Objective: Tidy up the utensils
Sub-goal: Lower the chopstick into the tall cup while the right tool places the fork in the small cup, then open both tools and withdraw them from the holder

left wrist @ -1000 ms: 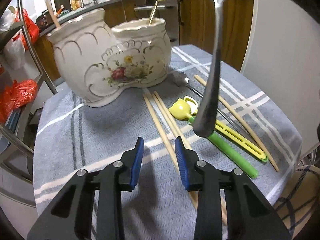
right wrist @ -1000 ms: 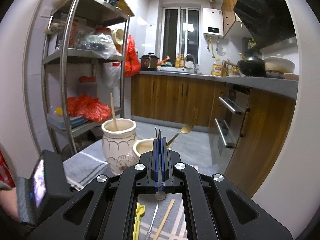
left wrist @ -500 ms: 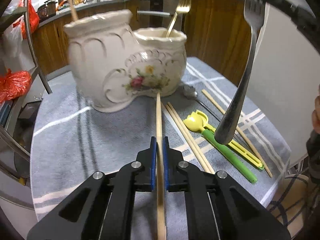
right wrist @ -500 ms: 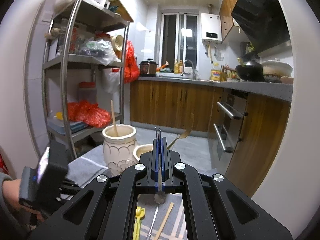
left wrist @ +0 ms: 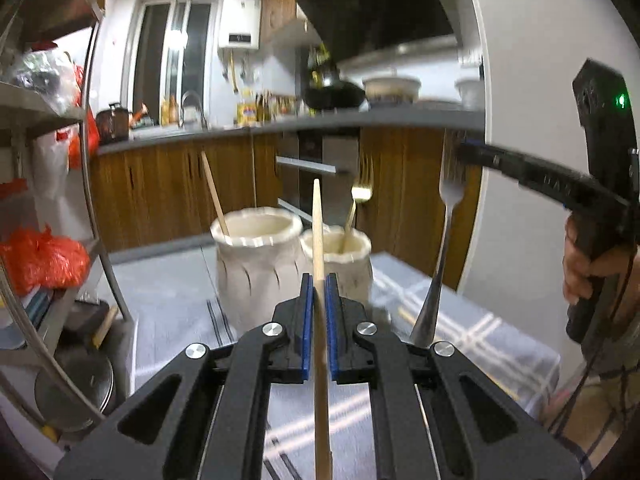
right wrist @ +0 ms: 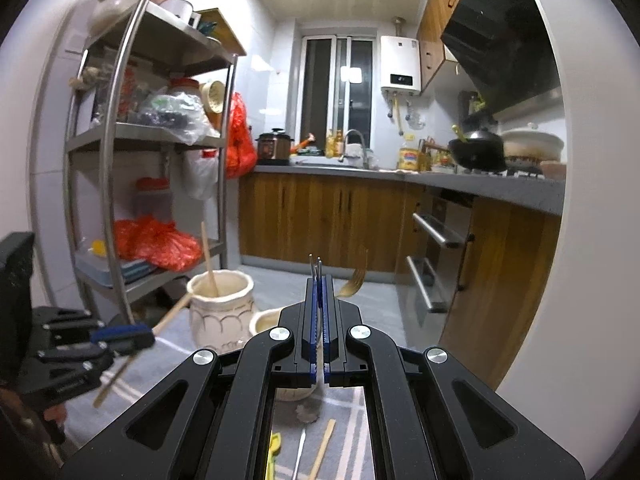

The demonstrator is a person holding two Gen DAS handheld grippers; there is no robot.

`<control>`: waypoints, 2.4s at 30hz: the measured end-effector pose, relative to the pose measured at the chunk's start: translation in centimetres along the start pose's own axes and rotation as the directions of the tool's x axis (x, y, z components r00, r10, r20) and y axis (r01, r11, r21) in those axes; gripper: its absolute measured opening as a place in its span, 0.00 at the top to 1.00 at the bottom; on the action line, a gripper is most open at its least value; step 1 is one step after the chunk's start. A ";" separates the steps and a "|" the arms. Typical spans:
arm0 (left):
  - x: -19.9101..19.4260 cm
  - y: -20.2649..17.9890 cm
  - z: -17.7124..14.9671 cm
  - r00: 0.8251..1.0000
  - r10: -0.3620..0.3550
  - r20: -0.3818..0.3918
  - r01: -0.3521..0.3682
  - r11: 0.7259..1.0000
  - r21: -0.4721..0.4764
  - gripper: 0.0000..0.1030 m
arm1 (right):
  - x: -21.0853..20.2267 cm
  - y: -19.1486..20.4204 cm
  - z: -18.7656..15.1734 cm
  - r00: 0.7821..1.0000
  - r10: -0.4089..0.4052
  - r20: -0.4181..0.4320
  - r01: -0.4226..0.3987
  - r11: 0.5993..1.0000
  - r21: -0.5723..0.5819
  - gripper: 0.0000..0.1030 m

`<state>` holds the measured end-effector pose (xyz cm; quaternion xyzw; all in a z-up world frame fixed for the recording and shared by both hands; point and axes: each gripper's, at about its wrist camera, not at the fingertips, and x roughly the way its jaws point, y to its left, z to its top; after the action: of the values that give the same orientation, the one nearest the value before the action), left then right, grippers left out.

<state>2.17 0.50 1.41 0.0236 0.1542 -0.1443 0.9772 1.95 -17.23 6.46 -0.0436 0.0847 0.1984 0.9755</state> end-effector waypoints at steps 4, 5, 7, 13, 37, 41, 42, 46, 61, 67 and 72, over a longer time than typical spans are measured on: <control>0.5 0.8 1.9 0.998 -0.006 0.059 0.008 1.000 -0.020 0.94 | 0.6 0.4 1.9 0.999 -0.024 0.038 0.025 1.000 -0.006 0.97; 0.9 1.1 2.7 0.997 -0.008 0.074 0.010 1.000 -0.025 0.94 | 0.9 0.3 2.1 0.999 -0.026 0.046 0.026 1.000 -0.006 0.97; 0.9 1.9 4.1 0.996 -0.012 0.094 0.015 0.999 -0.034 0.94 | 1.5 0.3 2.7 0.998 -0.033 0.055 0.033 0.999 -0.005 0.97; 3.5 3.3 8.4 0.988 -0.014 0.153 0.020 0.999 -0.037 0.94 | 3.7 -1.4 4.9 0.991 -0.088 0.101 0.082 0.995 0.062 0.97; 12.0 3.9 6.8 0.996 0.068 0.058 -0.069 0.997 0.021 0.94 | 11.3 -0.2 0.4 0.998 -0.041 -0.050 0.040 0.999 -0.020 0.97; 11.8 4.2 5.9 0.998 0.051 0.027 -0.051 0.999 0.012 0.94 | 11.9 0.3 -0.2 0.996 -0.027 -0.082 0.024 0.999 -0.038 0.97; 11.9 4.2 5.7 0.998 0.051 0.022 -0.051 0.999 0.013 0.94 | 12.1 0.3 -0.4 0.996 -0.026 -0.091 0.023 0.999 -0.036 0.97; 11.8 4.1 5.0 0.998 0.056 0.008 -0.056 0.998 0.024 0.94 | 12.4 0.0 -0.9 0.993 -0.021 -0.114 0.019 1.000 -0.019 0.97; 9.7 3.8 5.0 0.997 0.081 0.011 -0.081 0.996 0.022 0.63 | 11.4 -0.4 -1.2 0.995 0.041 -0.090 -0.038 0.999 0.029 0.71; 7.4 3.4 5.2 0.995 0.093 0.037 -0.093 0.995 0.020 0.45 | 9.5 -0.9 -0.3 0.997 0.070 -0.038 -0.067 0.996 0.063 0.49; 5.5 2.8 5.1 0.993 0.099 0.061 -0.101 0.994 0.027 0.21 | 7.7 -1.9 0.4 0.998 0.069 0.006 -0.069 0.993 0.094 0.20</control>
<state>9.46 1.20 4.62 0.0417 0.1216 -0.0979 0.9869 9.77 -16.03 5.52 0.0058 0.0942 0.2278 0.9691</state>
